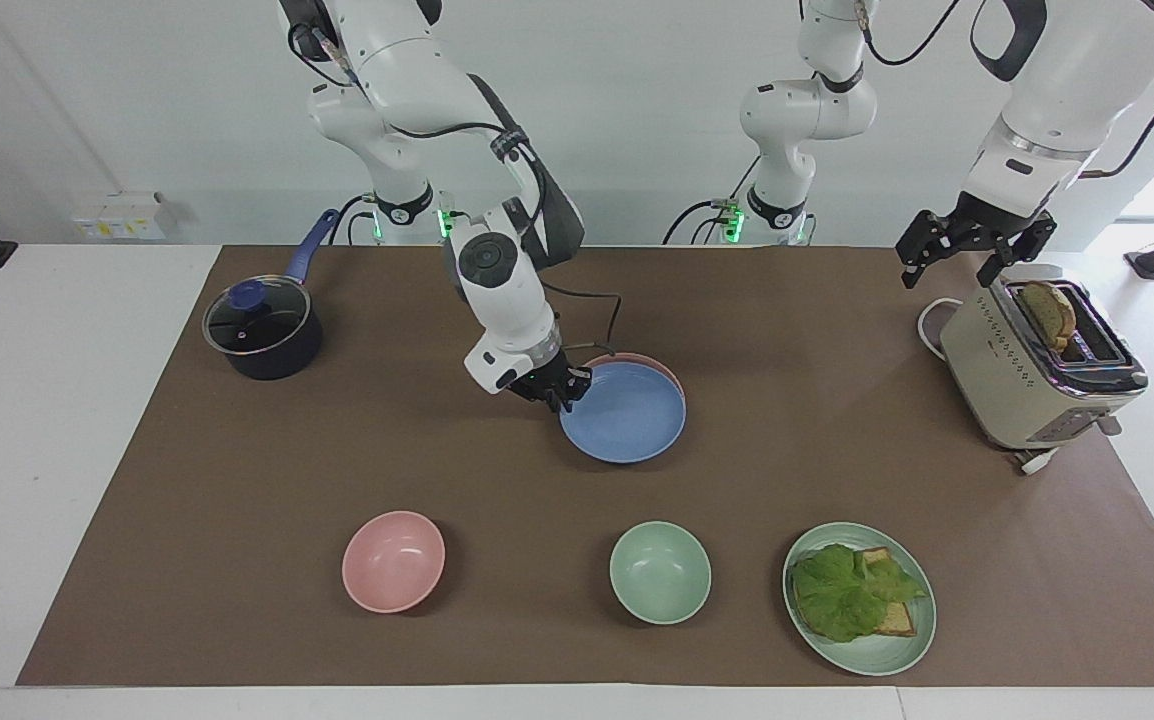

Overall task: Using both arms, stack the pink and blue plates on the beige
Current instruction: 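Open the right gripper to release the blue plate and lift away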

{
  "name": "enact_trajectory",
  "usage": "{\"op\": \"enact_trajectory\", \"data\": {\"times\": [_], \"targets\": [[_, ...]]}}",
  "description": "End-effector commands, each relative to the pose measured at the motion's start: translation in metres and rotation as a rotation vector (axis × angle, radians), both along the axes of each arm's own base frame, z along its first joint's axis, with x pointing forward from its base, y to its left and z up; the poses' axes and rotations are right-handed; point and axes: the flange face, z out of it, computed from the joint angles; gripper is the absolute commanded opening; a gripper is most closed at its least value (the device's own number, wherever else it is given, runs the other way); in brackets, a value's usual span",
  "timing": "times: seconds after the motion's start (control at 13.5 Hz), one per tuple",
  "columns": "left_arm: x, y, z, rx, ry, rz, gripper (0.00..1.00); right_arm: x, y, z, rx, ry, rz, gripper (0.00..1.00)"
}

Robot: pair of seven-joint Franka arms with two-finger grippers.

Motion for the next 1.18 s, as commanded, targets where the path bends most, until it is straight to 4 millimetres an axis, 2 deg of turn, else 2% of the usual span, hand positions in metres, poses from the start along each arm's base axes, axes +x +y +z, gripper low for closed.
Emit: {"op": "enact_trajectory", "data": {"times": [0.0,0.15,0.22,0.44,0.74,0.96,1.11], "targets": [[-0.002,0.003,0.001,0.012,0.006,0.003,1.0,0.001,-0.001,-0.002,0.024,0.004,-0.021,1.0],[-0.002,0.003,0.001,0.012,0.006,0.003,1.0,0.002,-0.003,0.011,0.018,-0.011,-0.018,1.0],[-0.002,0.003,0.001,0.012,0.006,0.003,1.0,0.005,-0.011,0.026,0.01,-0.019,-0.023,1.0],[-0.002,0.003,0.001,0.012,0.006,0.003,1.0,0.021,-0.06,0.069,-0.026,-0.085,-0.058,1.0],[-0.002,0.003,0.001,0.012,0.006,0.003,1.0,0.034,-0.114,0.123,-0.137,-0.139,-0.066,1.0],[-0.002,0.002,0.001,0.012,0.006,0.002,1.0,0.026,-0.145,0.161,-0.187,-0.15,-0.09,1.0],[-0.002,0.002,0.001,0.012,0.006,0.002,1.0,0.016,-0.149,0.184,-0.194,-0.156,-0.095,1.0]]}}
